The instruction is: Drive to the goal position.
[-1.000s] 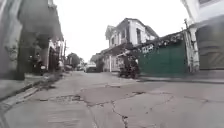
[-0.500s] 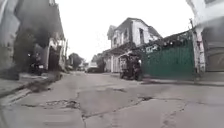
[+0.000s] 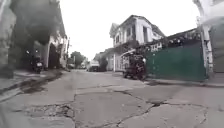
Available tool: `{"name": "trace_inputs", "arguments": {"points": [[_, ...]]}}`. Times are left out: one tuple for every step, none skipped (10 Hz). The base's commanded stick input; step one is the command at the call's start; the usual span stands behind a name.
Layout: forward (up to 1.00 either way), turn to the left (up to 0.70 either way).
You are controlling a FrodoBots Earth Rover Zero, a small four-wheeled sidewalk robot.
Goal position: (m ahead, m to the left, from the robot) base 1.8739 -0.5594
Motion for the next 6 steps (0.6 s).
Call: {"name": "trace_inputs", "arguments": {"points": [[0.70,-0.35],[0.70,-0.35],[0.70,-0.24],[0.70,-0.03],[0.70,0.00],[0.70,0.00]]}}
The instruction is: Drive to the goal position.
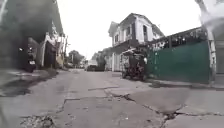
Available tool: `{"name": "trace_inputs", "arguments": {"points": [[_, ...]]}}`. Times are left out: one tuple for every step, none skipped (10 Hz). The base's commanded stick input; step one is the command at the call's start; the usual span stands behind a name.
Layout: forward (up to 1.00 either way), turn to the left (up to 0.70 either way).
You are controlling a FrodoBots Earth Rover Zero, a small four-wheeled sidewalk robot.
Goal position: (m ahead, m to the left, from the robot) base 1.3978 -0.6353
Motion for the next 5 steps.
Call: {"name": "trace_inputs", "arguments": {"points": [[0.70,0.00],[0.70,0.00],[0.70,0.00],[0.70,0.00],[0.70,0.00]]}}
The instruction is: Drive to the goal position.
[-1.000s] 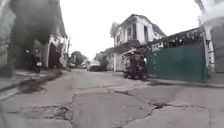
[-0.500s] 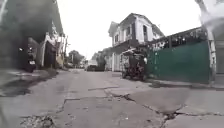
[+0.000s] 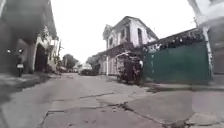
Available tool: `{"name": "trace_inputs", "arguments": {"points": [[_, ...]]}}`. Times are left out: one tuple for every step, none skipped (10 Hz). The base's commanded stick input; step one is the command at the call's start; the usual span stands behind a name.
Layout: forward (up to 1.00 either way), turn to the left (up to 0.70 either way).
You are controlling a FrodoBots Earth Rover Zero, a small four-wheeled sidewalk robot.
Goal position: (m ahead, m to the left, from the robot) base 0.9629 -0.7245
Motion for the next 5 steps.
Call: {"name": "trace_inputs", "arguments": {"points": [[0.70,0.00],[0.70,0.00],[0.70,0.00],[0.70,0.00],[0.70,0.00]]}}
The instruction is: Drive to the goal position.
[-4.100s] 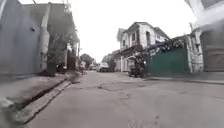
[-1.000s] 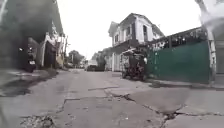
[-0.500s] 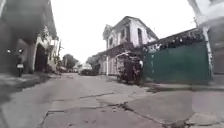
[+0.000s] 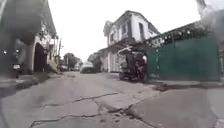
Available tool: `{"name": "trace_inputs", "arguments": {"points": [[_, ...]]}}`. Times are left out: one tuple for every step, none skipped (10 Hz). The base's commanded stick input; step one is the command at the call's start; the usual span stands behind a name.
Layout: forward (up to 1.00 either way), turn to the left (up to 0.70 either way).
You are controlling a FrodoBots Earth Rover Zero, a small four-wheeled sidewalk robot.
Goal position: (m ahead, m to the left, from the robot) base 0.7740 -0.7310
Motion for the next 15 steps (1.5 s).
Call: {"name": "trace_inputs", "arguments": {"points": [[0.70,0.00],[0.70,0.00],[0.70,0.00],[0.70,0.00],[0.70,0.00],[0.70,0.00],[0.70,-0.01],[0.70,-0.19],[0.70,-0.35],[0.70,-0.35],[0.70,-0.35],[0.70,-0.35],[0.70,-0.31],[0.70,-0.22],[0.70,-0.09]]}}
